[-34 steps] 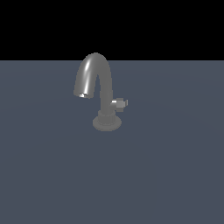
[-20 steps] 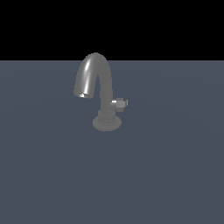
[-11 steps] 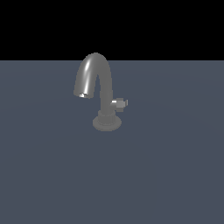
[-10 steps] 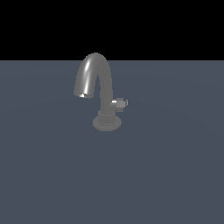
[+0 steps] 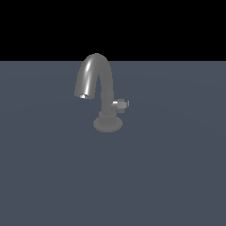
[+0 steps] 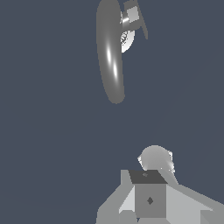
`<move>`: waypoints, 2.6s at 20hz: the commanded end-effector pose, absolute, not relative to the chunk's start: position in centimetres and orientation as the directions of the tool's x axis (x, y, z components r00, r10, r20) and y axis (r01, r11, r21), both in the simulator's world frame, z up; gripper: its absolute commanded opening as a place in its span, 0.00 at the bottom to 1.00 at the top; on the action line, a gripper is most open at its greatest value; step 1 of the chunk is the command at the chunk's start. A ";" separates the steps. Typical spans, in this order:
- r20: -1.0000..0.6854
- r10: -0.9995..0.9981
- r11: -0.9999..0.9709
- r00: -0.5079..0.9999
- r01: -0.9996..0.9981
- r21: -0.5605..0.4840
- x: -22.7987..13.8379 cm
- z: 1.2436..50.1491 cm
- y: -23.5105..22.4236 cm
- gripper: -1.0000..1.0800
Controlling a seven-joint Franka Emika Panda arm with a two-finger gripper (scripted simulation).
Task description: Turn on the faucet by rotating a designated handle.
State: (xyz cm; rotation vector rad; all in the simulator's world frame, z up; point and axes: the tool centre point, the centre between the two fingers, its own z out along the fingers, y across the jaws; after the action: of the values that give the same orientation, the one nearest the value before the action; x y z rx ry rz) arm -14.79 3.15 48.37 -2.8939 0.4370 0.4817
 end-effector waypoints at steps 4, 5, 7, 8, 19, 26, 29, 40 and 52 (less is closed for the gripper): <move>-0.440 -0.322 -0.900 0.838 -0.415 -0.133 -11.8 47.5 3.1 0.00; -0.458 -0.333 -0.891 0.824 -0.434 -0.133 -11.2 47.3 3.1 0.00; -0.494 -0.353 -0.872 0.795 -0.470 -0.133 -10.2 46.8 3.0 0.00; -0.512 -0.363 -0.862 0.779 -0.489 -0.133 -9.6 46.6 2.9 0.00; -0.700 -0.438 -0.725 0.564 -0.682 -0.096 -3.9 43.2 1.6 0.00; -0.809 -0.449 -0.607 0.380 -0.794 -0.036 -0.5 40.0 0.3 0.00; -0.847 -0.442 -0.552 0.295 -0.834 -0.002 0.8 38.4 -0.4 0.00; -0.932 -0.363 -0.350 -0.015 -0.925 0.151 4.0 32.1 -2.9 0.00; -0.920 -0.179 -0.128 -0.348 -0.919 0.372 4.9 23.8 -5.1 0.00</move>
State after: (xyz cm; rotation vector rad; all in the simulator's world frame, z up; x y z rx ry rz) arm 4.92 -4.89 24.93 -1.3158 1.5015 1.5124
